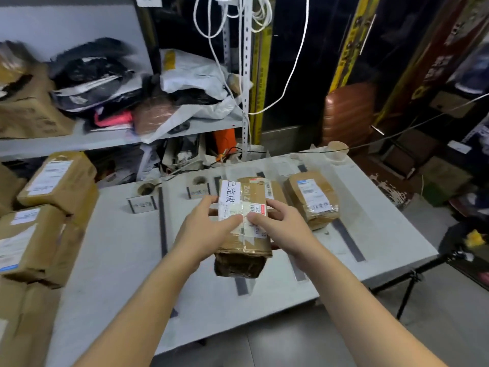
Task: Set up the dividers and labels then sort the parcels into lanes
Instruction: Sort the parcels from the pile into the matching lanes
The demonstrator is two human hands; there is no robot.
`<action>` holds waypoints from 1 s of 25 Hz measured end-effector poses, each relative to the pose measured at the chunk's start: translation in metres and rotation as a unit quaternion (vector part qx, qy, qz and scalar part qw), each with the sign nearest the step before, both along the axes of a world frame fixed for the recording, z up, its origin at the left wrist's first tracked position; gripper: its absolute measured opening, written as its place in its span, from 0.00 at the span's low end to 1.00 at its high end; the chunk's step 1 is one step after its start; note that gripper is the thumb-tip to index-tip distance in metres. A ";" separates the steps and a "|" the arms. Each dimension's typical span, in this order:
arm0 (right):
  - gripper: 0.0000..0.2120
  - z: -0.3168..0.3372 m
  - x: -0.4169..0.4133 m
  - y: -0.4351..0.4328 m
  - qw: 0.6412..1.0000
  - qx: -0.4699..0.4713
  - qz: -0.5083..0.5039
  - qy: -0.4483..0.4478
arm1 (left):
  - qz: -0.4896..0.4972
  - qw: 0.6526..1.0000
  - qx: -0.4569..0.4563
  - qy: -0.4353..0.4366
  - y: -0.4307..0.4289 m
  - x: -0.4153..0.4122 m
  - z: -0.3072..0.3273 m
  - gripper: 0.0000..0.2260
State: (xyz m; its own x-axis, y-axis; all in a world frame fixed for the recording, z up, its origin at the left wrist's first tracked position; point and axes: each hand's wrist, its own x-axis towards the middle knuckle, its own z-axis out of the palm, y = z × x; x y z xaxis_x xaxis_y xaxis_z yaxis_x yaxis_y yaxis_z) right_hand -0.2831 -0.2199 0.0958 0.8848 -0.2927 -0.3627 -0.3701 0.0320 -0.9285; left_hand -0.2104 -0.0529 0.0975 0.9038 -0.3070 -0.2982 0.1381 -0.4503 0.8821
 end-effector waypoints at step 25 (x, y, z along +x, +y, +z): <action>0.23 -0.150 0.006 -0.121 0.949 -0.255 0.149 0.113 | 0.016 0.979 0.197 0.042 -0.149 -0.025 -0.141 0.23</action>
State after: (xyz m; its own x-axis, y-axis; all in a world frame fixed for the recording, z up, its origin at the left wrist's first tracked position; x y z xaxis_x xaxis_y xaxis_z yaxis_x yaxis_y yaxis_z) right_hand -0.2772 -0.3411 -0.0541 0.8719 -0.2315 -0.4315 -0.4843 -0.5376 -0.6902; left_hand -0.2355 -0.2019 -0.0434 0.8782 -0.1242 -0.4618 0.2232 -0.7477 0.6255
